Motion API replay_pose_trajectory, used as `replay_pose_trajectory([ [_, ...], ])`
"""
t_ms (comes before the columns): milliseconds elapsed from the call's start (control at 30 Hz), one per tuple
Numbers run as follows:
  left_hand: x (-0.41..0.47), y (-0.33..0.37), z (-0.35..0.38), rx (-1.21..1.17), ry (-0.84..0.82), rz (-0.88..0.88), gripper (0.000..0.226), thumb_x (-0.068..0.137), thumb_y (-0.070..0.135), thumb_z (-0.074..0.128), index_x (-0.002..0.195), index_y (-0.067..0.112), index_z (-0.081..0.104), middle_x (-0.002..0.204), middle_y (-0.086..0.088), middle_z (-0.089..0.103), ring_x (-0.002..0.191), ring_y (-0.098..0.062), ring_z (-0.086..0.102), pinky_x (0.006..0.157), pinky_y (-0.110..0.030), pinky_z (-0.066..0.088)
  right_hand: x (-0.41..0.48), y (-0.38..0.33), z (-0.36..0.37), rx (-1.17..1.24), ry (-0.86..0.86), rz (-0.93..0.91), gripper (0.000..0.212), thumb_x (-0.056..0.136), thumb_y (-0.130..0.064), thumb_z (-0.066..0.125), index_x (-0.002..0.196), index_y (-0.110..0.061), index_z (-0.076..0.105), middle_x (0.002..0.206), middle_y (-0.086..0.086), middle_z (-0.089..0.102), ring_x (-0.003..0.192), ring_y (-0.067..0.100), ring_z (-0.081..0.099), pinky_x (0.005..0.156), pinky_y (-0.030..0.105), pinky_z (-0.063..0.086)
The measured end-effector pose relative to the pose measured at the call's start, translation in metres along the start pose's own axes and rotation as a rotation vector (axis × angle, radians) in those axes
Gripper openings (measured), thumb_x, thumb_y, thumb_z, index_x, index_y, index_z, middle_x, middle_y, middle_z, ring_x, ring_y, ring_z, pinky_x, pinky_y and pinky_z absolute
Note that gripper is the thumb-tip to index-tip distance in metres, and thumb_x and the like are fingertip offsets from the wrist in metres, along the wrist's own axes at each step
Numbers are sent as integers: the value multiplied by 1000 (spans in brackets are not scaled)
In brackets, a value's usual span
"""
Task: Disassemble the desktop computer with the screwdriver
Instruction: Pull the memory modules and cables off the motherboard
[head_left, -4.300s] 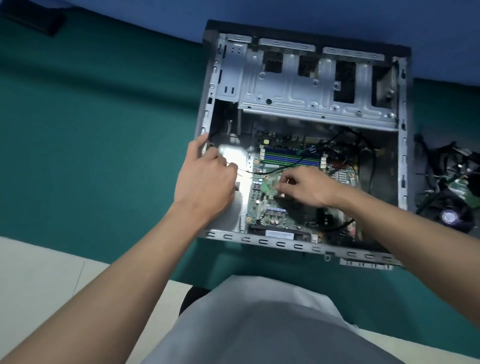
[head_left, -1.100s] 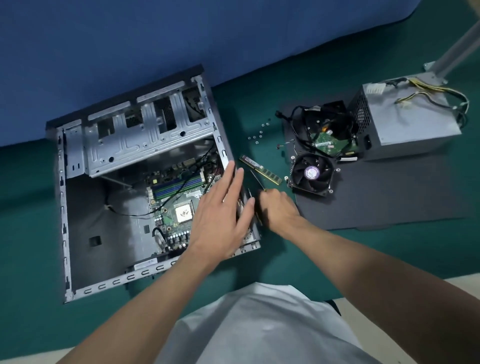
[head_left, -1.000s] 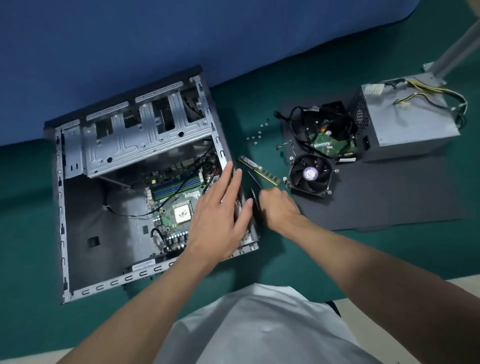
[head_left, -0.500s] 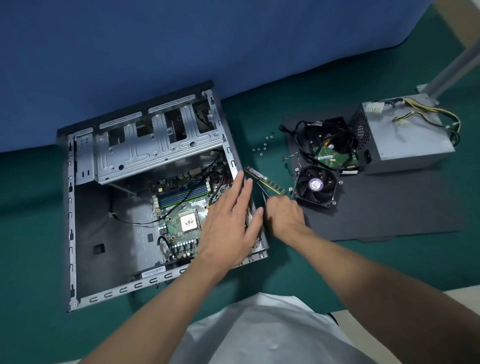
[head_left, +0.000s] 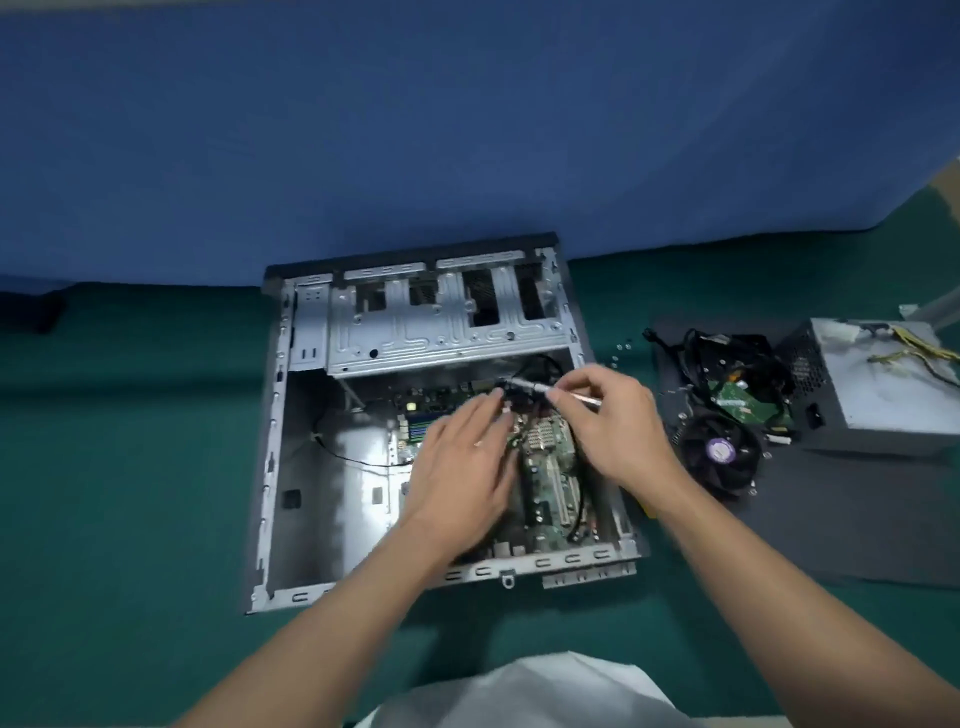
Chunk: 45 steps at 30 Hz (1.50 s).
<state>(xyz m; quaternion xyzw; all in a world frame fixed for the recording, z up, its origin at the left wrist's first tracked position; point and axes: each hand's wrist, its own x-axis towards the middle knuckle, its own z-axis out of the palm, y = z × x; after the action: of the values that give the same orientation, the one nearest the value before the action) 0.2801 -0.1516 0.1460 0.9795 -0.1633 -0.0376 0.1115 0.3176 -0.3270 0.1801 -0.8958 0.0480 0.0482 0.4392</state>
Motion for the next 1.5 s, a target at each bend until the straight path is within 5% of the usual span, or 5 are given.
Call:
replay_pose_trajectory([
  [333, -47, -159, -26, 43, 3, -490, 81, 95, 40, 44, 154, 14, -5, 161, 1, -11, 148, -20, 6, 116, -44, 25, 32, -49, 124, 196, -190, 177, 10, 87, -28, 70, 80, -20, 69, 75, -1, 66, 65, 17, 57, 62, 29, 41],
  [667, -42, -159, -20, -107, 70, -484, 89, 88, 20, 51, 153, 18, -10, 159, 12, -16, 129, -15, 31, 80, -27, 50, 67, -44, 198, -245, -120, 259, 38, 91, -4, 47, 54, -4, 43, 62, 7, 50, 61, 24, 48, 52, 30, 36],
  [833, -41, -159, -18, -77, 52, -485, 92, 87, 20, 53, 152, 16, -12, 159, 9, -19, 119, -19, 41, 67, -28, 50, 80, -45, 199, -466, -302, 227, 29, 96, -11, 41, 92, 8, 62, 83, 14, 47, 79, 24, 42, 73, 33, 35],
  [1033, -40, -158, -17, -79, 43, -504, 94, 86, 17, 55, 152, 16, -11, 159, 8, -20, 95, -21, 48, 60, -31, 49, 84, -42, 207, -536, -287, 189, 29, 98, -18, 42, 76, -3, 50, 70, 9, 51, 51, 15, 42, 41, 23, 28],
  [1500, -40, -157, -15, -86, 50, -517, 94, 85, 17, 56, 153, 17, -9, 159, 8, -19, 81, -20, 48, 56, -31, 38, 90, -45, 204, -584, -422, 166, 35, 101, -26, 36, 96, 0, 58, 89, 17, 58, 73, 28, 54, 64, 32, 42],
])
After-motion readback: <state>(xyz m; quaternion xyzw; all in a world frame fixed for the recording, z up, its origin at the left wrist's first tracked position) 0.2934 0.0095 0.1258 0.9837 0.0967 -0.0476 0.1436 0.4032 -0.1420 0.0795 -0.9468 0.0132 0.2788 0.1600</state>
